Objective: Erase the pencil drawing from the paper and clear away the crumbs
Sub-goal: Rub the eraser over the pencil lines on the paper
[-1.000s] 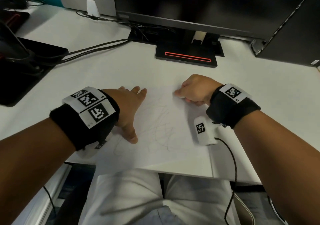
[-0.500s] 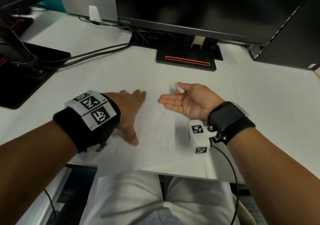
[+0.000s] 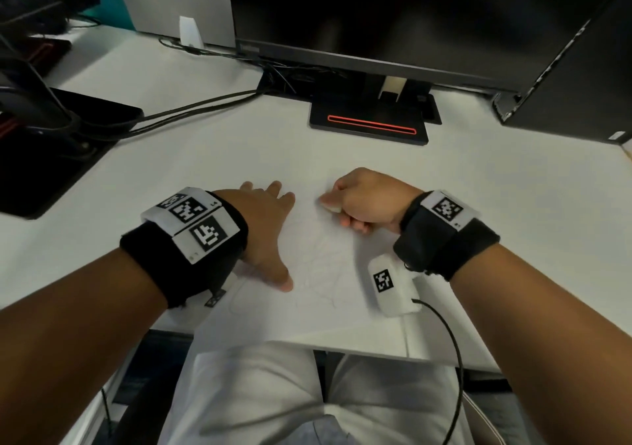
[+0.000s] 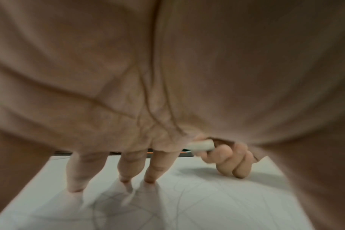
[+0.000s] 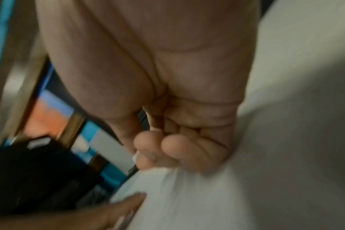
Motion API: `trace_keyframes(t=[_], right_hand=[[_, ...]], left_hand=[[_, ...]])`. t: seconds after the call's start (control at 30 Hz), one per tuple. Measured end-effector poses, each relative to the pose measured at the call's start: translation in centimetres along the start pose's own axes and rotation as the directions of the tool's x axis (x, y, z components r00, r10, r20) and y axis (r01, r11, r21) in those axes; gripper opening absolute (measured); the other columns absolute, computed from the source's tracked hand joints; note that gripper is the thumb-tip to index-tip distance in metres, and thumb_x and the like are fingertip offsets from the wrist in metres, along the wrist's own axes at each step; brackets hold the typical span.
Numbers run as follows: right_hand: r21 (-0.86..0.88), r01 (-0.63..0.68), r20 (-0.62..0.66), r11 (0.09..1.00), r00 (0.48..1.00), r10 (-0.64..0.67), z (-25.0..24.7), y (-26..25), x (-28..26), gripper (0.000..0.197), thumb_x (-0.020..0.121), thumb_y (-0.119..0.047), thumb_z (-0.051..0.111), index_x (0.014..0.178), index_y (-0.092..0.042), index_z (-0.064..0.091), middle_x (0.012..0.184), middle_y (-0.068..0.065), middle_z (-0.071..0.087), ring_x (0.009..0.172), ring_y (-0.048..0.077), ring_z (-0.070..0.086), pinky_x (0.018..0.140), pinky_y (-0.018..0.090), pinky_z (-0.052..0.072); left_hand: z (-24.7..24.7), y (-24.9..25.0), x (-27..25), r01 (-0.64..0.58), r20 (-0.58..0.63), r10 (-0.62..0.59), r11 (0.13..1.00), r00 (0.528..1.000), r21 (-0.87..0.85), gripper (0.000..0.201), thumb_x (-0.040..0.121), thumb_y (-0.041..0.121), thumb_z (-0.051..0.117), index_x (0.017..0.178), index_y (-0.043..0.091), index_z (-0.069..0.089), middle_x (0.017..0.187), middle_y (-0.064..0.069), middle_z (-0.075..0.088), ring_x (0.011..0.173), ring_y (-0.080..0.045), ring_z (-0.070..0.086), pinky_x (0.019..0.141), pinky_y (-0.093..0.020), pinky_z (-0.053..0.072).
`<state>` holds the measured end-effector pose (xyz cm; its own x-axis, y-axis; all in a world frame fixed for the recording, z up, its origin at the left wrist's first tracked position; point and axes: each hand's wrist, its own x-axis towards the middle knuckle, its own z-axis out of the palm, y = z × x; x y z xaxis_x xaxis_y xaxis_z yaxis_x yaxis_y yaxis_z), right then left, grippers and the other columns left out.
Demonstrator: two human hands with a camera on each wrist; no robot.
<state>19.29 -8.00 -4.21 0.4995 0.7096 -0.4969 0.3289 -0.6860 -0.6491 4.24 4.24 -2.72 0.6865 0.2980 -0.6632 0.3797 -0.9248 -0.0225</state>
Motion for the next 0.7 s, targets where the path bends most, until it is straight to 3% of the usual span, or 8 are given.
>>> trace_keyframes(t=[0.13, 0.3, 0.43, 0.57, 0.7], right_hand=[[-0.123, -0.076, -0.144, 0.99, 0.988, 0.058, -1.3, -0.5, 1.2, 0.029, 0.091, -0.024, 0.054, 0.071, -0.007, 0.066, 0.068, 0.012, 0.064, 0.053, 0.024, 0.05, 0.05, 0.028, 0.043], [-0.212, -0.015, -0.012, 0.977, 1.0, 0.013, 0.6, -1.5, 1.0, 0.03, 0.093, -0.027, 0.055, 0.073, -0.007, 0.065, 0.064, 0.008, 0.061, 0.051, 0.021, 0.048, 0.046, 0.024, 0.041], [-0.192, -0.05, -0.126, 0.98, 0.992, 0.025, -0.4, -1.3, 1.6, 0.03, 0.092, -0.025, 0.054, 0.073, -0.006, 0.068, 0.068, 0.01, 0.063, 0.054, 0.022, 0.052, 0.05, 0.026, 0.044], [-0.214, -0.002, -0.003, 0.977, 1.0, 0.002, 0.7, -1.6, 1.2, 0.027, 0.091, -0.025, 0.055, 0.075, -0.007, 0.067, 0.066, 0.009, 0.059, 0.055, 0.022, 0.047, 0.049, 0.026, 0.042], [-0.179, -0.037, -0.097, 0.983, 0.995, 0.02, 0.0, -1.5, 1.5, 0.028, 0.093, -0.023, 0.054, 0.079, -0.004, 0.069, 0.07, 0.011, 0.063, 0.057, 0.023, 0.052, 0.051, 0.027, 0.044]], left_hand=[[0.3, 0.3, 0.0, -0.001, -0.019, 0.001, 1.0, 1.0, 0.006, 0.137, 0.063, 0.073, 0.076, 0.157, 0.024, -0.012, 0.165, -0.001, -0.018, 0.152, -0.035, -0.008, 0.119, -0.055, 0.022], [0.5, 0.3, 0.1, 0.004, -0.023, -0.004, 1.0, 1.0, 0.0, 0.138, 0.064, 0.073, 0.076, 0.156, 0.026, -0.016, 0.165, -0.001, -0.018, 0.151, -0.036, -0.009, 0.119, -0.055, 0.021], [0.5, 0.2, 0.1, 0.005, -0.022, -0.005, 1.0, 1.0, -0.009, 0.139, 0.063, 0.073, 0.076, 0.156, 0.028, -0.016, 0.165, -0.001, -0.018, 0.151, -0.036, -0.009, 0.119, -0.056, 0.021], [0.3, 0.3, 0.2, 0.003, -0.015, -0.003, 1.0, 1.0, -0.018, 0.139, 0.062, 0.072, 0.077, 0.156, 0.026, -0.015, 0.165, -0.002, -0.016, 0.151, -0.038, -0.009, 0.119, -0.055, 0.02], [0.2, 0.3, 0.2, 0.002, -0.01, -0.003, 1.0, 1.0, -0.027, 0.139, 0.061, 0.072, 0.078, 0.157, 0.027, -0.012, 0.165, -0.002, -0.015, 0.151, -0.038, -0.009, 0.118, -0.057, 0.021]])
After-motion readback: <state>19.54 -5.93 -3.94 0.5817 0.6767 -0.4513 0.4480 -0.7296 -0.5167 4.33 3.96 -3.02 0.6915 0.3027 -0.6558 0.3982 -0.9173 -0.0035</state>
